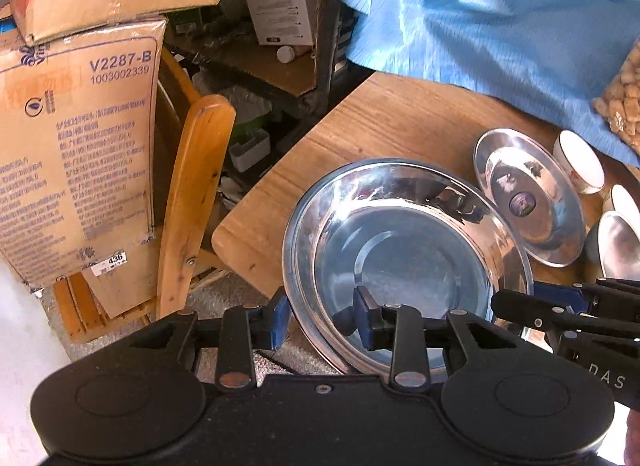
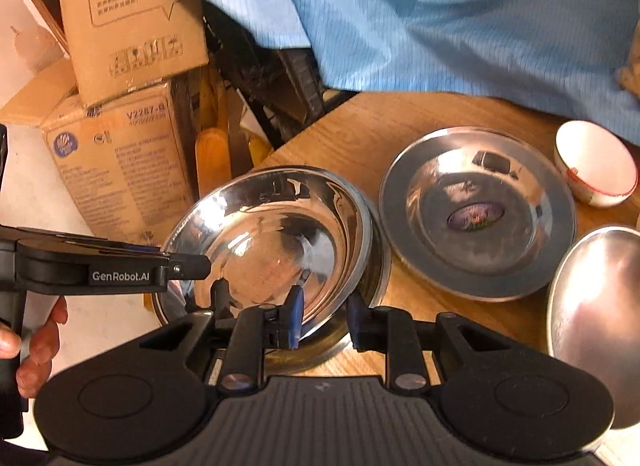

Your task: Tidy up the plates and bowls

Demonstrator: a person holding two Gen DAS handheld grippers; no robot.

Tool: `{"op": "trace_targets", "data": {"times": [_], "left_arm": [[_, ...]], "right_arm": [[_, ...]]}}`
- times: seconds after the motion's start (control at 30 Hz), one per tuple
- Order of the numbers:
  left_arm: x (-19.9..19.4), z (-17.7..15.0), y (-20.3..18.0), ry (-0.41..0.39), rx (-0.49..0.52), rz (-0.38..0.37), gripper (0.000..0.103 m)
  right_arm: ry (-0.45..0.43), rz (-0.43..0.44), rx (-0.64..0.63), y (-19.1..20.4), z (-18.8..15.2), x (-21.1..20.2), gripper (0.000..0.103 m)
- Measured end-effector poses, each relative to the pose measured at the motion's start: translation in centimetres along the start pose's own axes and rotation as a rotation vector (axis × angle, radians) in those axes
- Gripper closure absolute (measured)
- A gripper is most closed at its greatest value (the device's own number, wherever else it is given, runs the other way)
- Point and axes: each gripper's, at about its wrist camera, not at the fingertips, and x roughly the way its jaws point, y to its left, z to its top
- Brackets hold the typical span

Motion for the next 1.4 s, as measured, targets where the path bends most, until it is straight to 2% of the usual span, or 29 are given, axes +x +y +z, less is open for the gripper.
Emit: {"op": "trace_targets", "data": {"times": [0.33,0.57,0.67,0.73,0.77,0.83,0.87,0.9,0.93,1.0,1.13,1.2,1.4], "left_arm": [[0.7,0.1,0.0,-0.023,-0.027,0.003,0.068],[1.2,-0.3,-0.2,-0.006,-0.025,-0.006,0.068],[1.3,-0.5,-0.1,-0.006,-0.026,-0.011,0.068],[1.2,-0.4,-0.1,-0.008,-0.023,-0.010,0.063],[1.1,-0.3,0.0,-0.012,-0.023,-0.008,0.058],[0.9,-0.2,0.1,-0.024,-0.027,0.003,0.044],[0.8,-0.1,0.2,-0.031,-0.032,0.014,0.034],[0.7,-0.1,0.3,-0.037,-0.037,0.024,0.025],[0.5,0.0,0.5,-0.046,-0.042,0.031,0.022],[0.3,0.4,0.7,-0.064,-0.047,0.041,0.014],[0.3,1.7,0.3,-0.112,-0.038,0.042,0.003],[0.5,2.8,-0.3,-0.134,-0.014,0.017,0.002],[1.7,6.6,-4.3,-0.169,0.132,-0.073,0.001]], "right_arm": [[-0.001,-0.019,-0.022,0.5,-0.3,0.4,0.074],[-0.006,-0.042,-0.039,0.8,-0.5,0.2,0.070],[-0.009,-0.034,-0.036,0.9,-0.5,0.2,0.061],[-0.010,-0.032,-0.034,1.0,-0.5,0.2,0.053],[-0.012,-0.031,-0.032,1.0,-0.5,0.3,0.052],[-0.009,-0.028,-0.020,0.8,-0.5,0.3,0.044],[-0.007,-0.023,-0.010,0.8,-0.6,0.3,0.040],[-0.014,-0.015,-0.001,0.7,-0.6,0.2,0.029],[-0.024,-0.009,0.005,0.6,-0.5,-0.1,0.017],[-0.044,-0.011,0.020,0.3,-0.5,-0.6,0.009],[-0.052,-0.027,0.110,-1.2,-0.6,-1.4,0.003],[-0.055,-0.020,0.177,-2.4,-0.8,-1.7,0.001],[-0.084,-0.086,0.289,-4.5,-1.9,-2.3,0.000]]}}
